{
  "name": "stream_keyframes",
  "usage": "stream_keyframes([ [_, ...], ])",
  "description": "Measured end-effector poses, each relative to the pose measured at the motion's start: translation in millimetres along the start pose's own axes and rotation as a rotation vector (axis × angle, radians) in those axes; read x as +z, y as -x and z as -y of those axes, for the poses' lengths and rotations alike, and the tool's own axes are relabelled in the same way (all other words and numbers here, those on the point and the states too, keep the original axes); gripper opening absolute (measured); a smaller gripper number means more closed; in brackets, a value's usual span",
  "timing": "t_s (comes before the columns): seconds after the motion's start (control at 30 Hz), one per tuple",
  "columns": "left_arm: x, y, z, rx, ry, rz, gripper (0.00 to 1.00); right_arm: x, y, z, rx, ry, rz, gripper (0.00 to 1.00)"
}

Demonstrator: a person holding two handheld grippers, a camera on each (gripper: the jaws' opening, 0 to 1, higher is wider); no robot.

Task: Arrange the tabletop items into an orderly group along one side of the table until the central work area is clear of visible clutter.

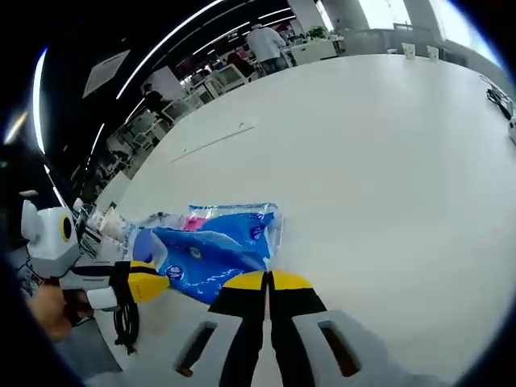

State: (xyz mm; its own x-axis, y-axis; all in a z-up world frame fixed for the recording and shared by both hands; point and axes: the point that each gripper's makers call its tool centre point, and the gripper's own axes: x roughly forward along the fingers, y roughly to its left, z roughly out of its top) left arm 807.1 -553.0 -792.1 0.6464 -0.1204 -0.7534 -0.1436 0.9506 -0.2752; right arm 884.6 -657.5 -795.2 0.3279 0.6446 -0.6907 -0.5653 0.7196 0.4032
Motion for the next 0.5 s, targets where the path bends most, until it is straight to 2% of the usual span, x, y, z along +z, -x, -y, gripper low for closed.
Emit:
stream_keyframes([
  [0.17, -1.4, 1.7, 2.5, -0.008, 0.011, 0.005, 0.12, 0.5, -0.7, -2.6, 0.002, 0.019, -0.003, 0.00],
  [0.23, -0.9, 3.1, 4.9, -0.013, 0.006, 0.009, 0.14, 0.3, -2.8, -2.5, 0.003, 0.075, 0.002, 0.00],
  [0.4, 1.3, 7.1, 9.4, -0.029, 0.002, 0.023, 0.18, -5.8, -4.0, -6.3, 0.005, 0.127, -0.001, 0.09],
  [0.5, 3.5, 7.9, 9.3, -0.031, 0.004, 0.030, 0.21, -5.7, -5.2, -6.9, 0.012, 0.119, 0.001, 0.12],
])
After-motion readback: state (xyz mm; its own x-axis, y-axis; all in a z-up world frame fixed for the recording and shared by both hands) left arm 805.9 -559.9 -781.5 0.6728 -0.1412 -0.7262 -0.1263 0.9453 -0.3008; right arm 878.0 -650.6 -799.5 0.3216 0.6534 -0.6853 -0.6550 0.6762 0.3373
